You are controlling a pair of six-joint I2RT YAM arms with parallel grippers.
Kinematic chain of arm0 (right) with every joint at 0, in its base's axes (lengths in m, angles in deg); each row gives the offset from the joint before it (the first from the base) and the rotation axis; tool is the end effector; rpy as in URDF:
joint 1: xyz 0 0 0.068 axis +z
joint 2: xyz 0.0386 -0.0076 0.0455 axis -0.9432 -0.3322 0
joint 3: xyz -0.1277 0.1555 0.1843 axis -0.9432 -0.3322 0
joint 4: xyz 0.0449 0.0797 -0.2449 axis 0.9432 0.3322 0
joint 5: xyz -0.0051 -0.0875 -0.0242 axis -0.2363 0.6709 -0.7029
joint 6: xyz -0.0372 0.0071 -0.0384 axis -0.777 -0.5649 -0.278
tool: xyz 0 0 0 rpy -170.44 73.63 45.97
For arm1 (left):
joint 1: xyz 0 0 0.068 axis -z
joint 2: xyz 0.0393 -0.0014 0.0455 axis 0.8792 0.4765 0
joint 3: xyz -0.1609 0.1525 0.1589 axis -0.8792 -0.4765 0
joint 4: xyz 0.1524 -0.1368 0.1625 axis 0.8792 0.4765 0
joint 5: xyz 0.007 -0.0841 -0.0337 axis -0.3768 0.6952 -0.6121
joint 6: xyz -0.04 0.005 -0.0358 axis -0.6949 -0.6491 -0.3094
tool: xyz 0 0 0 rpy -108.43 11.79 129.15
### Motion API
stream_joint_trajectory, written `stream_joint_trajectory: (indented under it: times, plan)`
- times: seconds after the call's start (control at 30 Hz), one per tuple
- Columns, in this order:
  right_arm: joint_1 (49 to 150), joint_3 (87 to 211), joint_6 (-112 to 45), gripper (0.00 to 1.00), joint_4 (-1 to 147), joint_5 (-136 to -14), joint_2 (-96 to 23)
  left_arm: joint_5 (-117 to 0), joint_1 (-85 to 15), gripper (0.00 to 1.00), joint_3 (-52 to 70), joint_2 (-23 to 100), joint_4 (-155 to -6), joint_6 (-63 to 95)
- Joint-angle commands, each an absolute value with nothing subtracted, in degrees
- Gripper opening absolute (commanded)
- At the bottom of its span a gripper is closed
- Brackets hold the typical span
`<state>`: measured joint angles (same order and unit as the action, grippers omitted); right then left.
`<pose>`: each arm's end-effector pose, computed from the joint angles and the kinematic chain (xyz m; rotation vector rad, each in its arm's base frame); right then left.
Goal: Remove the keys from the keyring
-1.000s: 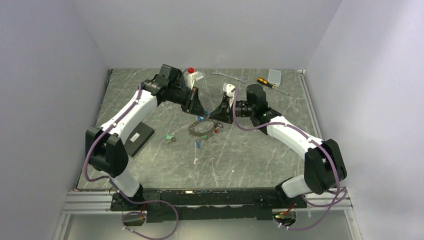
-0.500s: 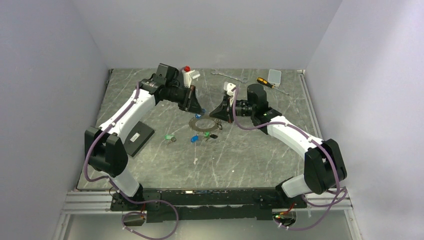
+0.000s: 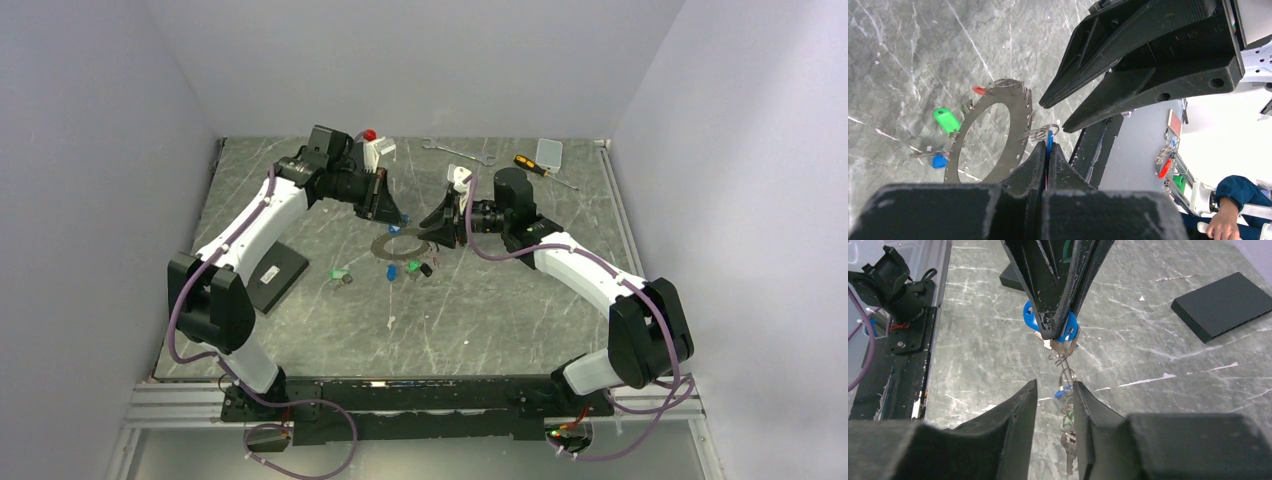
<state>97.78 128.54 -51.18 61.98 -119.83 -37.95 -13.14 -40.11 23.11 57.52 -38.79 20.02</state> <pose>0.2727 0.1720 0.2898 -1.1861 1.4457 1.0463 0.3204 -0.1567 0.3312 0.7291 2.2497 -1.3646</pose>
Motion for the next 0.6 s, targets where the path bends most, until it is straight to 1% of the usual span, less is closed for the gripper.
stream_joint_trajectory:
  times: [0.0,0.27,0.57]
  plan:
    - [97.63,129.48,-51.31,0.38,61.35,-122.19,-37.12,-10.02,-40.01,0.00,23.88,54.47,-40.79,21.65]
    - [97.63,129.72,-50.04,0.41,60.78,-121.66,-37.13,-9.88,-39.16,0.00,23.95,54.64,-40.39,22.29]
    - [99.21,130.56,-48.41,0.38,59.71,-119.85,-38.41,-9.64,-37.41,0.00,24.65,55.57,-39.87,22.63]
